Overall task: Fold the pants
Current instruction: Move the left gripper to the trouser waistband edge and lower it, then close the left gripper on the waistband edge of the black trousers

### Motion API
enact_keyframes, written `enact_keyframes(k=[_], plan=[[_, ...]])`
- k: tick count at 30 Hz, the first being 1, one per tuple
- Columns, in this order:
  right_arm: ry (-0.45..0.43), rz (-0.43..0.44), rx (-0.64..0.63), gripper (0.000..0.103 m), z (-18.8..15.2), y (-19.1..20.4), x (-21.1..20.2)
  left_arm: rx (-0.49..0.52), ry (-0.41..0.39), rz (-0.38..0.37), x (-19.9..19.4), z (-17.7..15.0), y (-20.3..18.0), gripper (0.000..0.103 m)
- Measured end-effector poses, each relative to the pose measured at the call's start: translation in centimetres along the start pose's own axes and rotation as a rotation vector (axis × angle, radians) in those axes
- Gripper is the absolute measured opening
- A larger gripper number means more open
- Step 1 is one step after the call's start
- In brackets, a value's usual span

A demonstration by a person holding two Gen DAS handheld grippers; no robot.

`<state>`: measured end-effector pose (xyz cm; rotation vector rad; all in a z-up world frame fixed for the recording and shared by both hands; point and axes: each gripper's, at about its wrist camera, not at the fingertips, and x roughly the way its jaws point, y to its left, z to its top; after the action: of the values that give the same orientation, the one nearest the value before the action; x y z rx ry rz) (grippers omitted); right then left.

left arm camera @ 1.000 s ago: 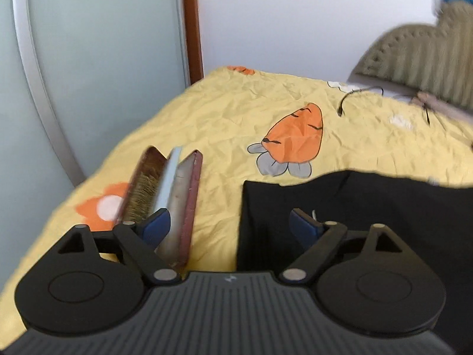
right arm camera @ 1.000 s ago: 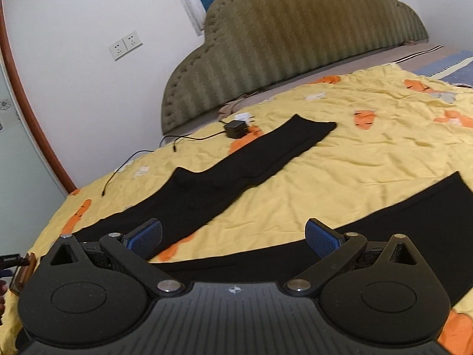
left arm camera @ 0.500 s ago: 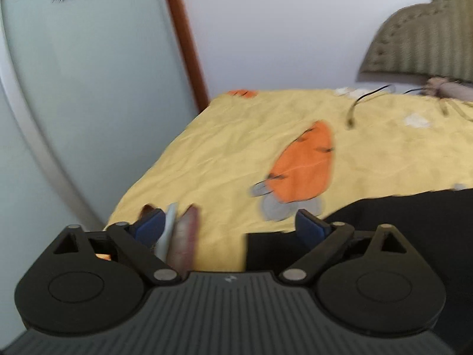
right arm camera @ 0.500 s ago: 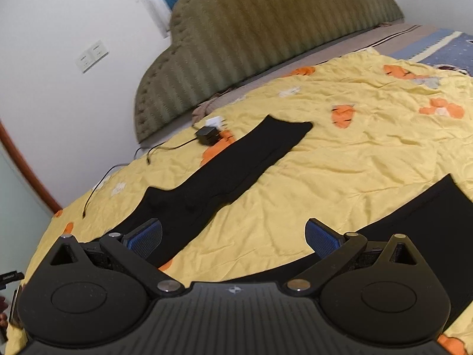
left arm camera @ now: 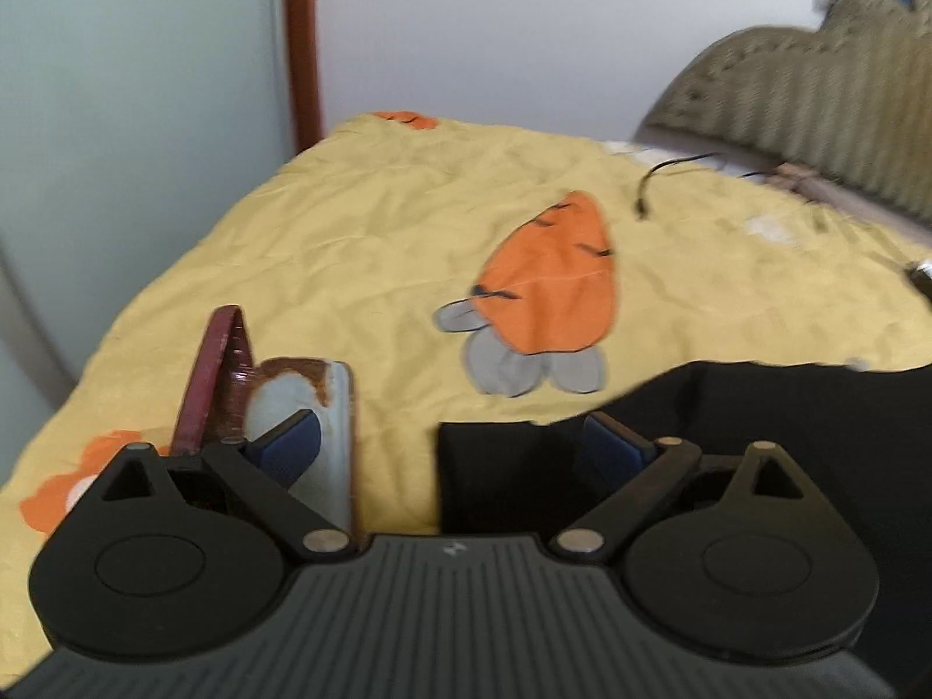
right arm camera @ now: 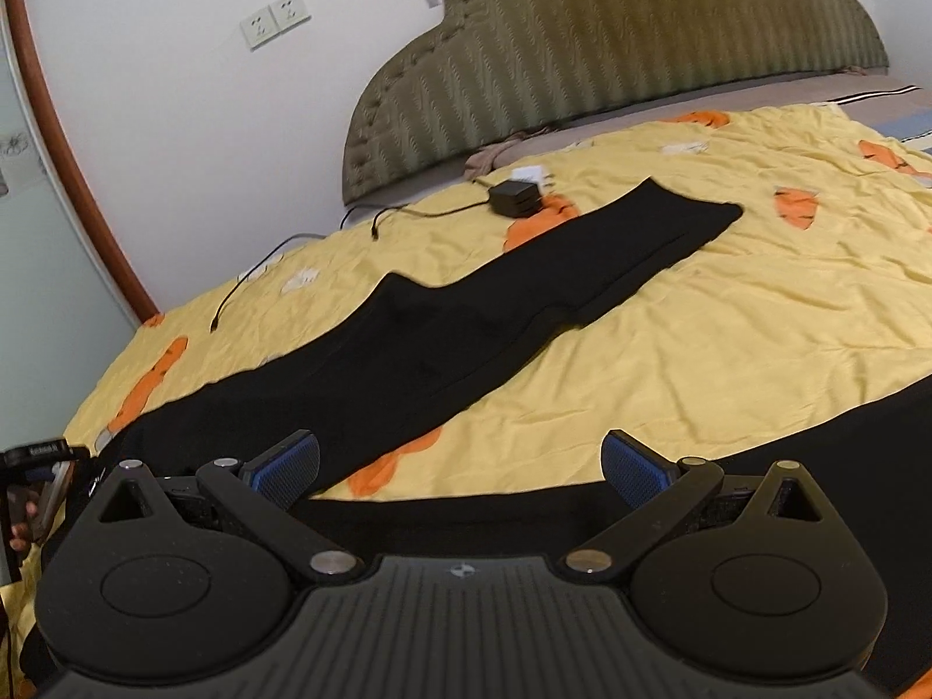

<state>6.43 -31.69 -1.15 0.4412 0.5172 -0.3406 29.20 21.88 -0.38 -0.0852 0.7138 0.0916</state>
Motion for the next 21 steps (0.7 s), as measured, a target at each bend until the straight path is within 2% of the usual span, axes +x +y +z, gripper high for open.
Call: enact_keyframes(k=[2, 6, 9, 11, 14, 18, 21], plan=[[0.011, -0.003, -0.007, 0.103, -0.3, 0.5, 0.5, -0.007, 0.011, -0.074, -0.4, 0.0, 0.2, 0.092], [0.03, 0.004, 0.005, 0.103, -0.8, 1.0, 1.3, -0.071, 0.058, -0.133, 0.1, 0.2, 1.4, 0.088], [0.036, 0.011, 0.011, 0.103, -1.0, 1.2, 1.6, -0.125, 0.034, -0.205, -0.4, 0.3, 2.4, 0.087], [0.036, 0.009, 0.0, 0.103, -1.1, 1.4, 1.5, -0.123, 0.018, -0.213, -0.9, 0.3, 2.6, 0.087], [0.037, 0.001, -0.011, 0.103, -1.2, 1.5, 1.7, -0.101, 0.035, -0.181, -0.9, 0.4, 2.5, 0.087], [0.043, 0.006, 0.003, 0.103, -1.3, 1.3, 1.8, -0.137, 0.053, -0.27, -0.5, 0.2, 2.9, 0.087], [0.047, 0.001, 0.001, 0.103, -1.5, 1.3, 1.9, -0.143, 0.071, -0.271, 0.2, 0.1, 2.6, 0.087]])
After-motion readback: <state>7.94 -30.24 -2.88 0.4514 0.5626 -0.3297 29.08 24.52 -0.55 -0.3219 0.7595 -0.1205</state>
